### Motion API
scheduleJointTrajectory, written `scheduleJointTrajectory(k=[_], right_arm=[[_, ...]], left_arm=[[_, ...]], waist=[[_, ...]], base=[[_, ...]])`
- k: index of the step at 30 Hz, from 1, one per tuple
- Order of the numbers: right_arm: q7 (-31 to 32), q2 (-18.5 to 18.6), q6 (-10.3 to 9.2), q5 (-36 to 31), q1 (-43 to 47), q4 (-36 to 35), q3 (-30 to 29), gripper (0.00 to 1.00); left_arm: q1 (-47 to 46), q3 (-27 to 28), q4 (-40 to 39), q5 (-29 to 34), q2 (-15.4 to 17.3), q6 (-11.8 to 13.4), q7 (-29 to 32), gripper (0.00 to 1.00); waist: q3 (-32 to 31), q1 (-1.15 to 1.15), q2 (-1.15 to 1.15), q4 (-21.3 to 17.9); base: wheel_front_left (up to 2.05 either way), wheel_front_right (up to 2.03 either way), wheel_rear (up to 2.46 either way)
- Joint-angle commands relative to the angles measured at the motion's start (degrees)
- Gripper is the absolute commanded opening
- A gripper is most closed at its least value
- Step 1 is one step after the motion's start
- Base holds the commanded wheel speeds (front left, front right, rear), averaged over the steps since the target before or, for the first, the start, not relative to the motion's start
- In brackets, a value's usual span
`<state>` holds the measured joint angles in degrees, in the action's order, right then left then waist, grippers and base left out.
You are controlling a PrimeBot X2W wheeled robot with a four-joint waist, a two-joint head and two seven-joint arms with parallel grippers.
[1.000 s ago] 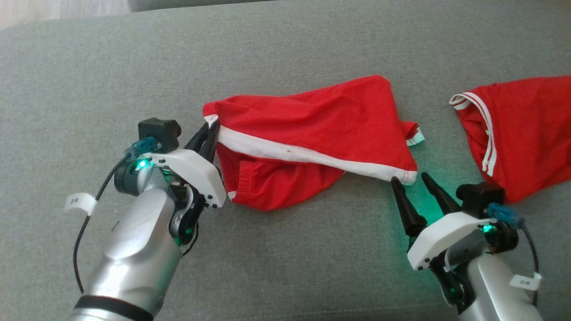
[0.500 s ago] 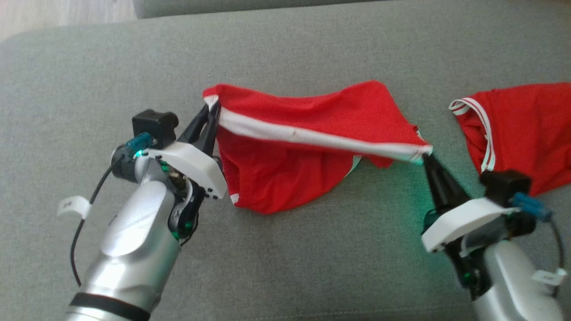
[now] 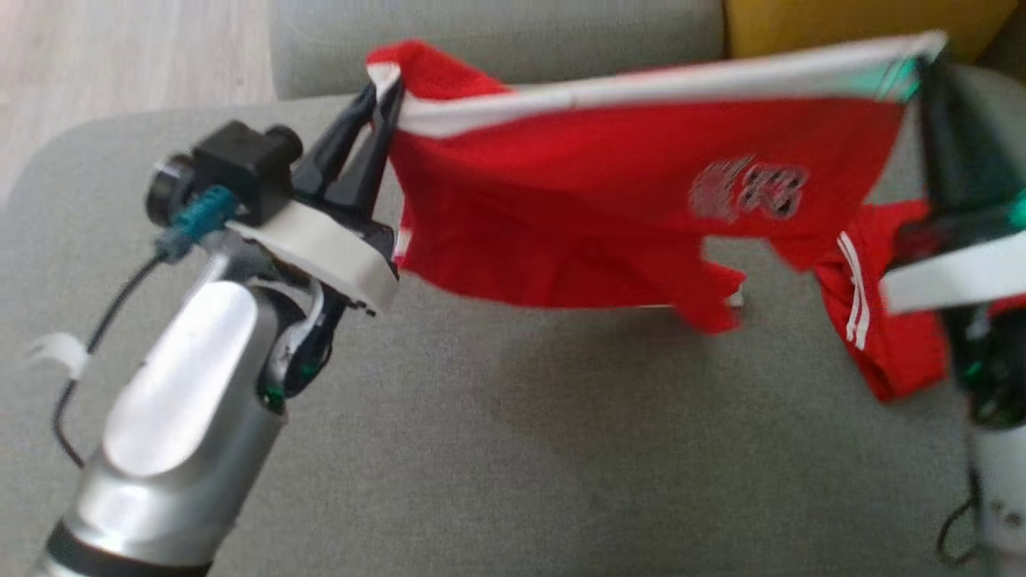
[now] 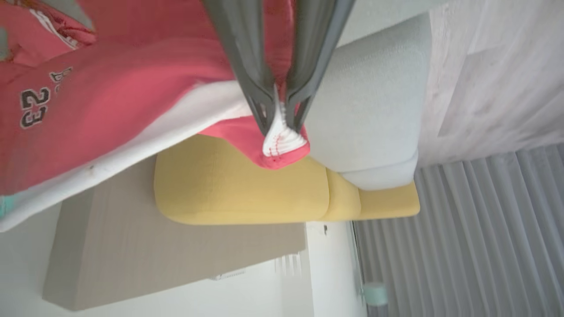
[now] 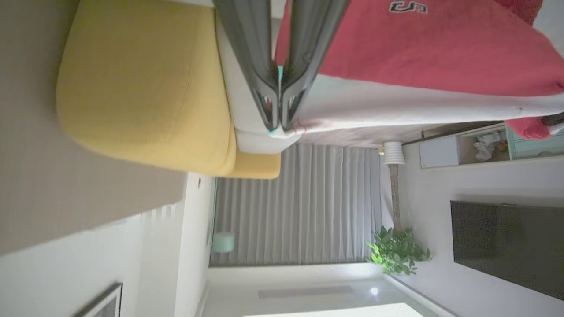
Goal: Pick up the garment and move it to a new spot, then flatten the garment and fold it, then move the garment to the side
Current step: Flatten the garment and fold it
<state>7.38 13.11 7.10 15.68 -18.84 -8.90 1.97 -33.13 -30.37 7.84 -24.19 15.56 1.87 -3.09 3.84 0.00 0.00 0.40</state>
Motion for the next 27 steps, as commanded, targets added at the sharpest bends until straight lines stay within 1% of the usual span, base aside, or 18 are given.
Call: scheduleJointTrajectory(k=[1, 5, 8, 12, 15, 19, 21, 25, 27], right_arm=[[0.44, 0.95, 0.39, -0.29, -2.8, -2.68, 0.36, 0.0], [2.21, 1.46, 0.39, -0.22, -7.85, -6.48, -1.21, 0.0], [3.22, 1.56, 0.39, 0.32, -10.67, -7.23, -1.45, 0.0], [4.08, 1.44, 0.39, 1.35, -12.75, -6.3, -0.72, 0.0], [4.12, 1.21, 0.39, 2.36, -13.89, -4.35, -0.12, 0.0], [3.24, 0.59, 0.39, 4.49, -16.72, 0.88, 0.99, 0.0], [2.6, 0.79, 0.39, 5.09, -19.37, 5.11, 1.87, 0.0], [-0.58, 0.39, 0.39, 7.08, -27.38, 15.16, 5.0, 0.0], [-2.92, -0.52, 0.39, 8.03, -32.11, 21.03, 6.36, 0.0]], left_arm=[[-3.5, 3.07, -2.75, 0.49, 1.97, 0.37, 0.37, 0.0], [-5.3, 4.38, -9.28, 0.69, 3.45, 1.87, 3.59, 0.0], [-6.2, 5.13, -12.15, 0.38, 3.83, 2.76, 5.4, 0.0], [-6.81, 5.83, -13.3, -0.62, 3.55, 3.26, 6.12, 0.0], [-7.51, 6.18, -12.06, -1.48, 2.85, 3.22, 5.65, 0.0], [-9.65, 6.9, -7.32, -2.66, 1.43, 2.63, 3.56, 0.0], [-11.64, 6.75, -3.62, -3.06, 0.38, 1.65, 2.18, 0.0], [-17.87, 7.47, 7.42, -3.37, -2.13, -0.04, -2.89, 0.0], [-21.5, 8.03, 14.05, -4.14, -3.66, -1.53, -5.77, 0.0]], waist=[[-0.97, 0.0, 0.0, 0.29], [-2.52, 0.0, 0.0, 0.73], [-3.09, 0.0, 0.0, 1.02], [-3.14, 0.0, 0.0, 1.43], [-2.45, 0.0, 0.0, 1.78], [-0.8, 0.0, 0.0, 1.87], [0.2, 0.0, 0.0, 2.05], [2.14, 0.0, 0.0, 2.28], [2.74, 0.0, 0.0, 2.15]], base=[[0.0, 0.0, 0.0], [0.0, 0.0, 0.0], [0.0, 0.0, 0.0], [0.0, 0.0, 0.0], [0.0, 0.0, 0.0], [0.0, 0.0, 0.0], [0.0, 0.0, 0.0], [0.0, 0.0, 0.0], [0.0, 0.0, 0.0]])
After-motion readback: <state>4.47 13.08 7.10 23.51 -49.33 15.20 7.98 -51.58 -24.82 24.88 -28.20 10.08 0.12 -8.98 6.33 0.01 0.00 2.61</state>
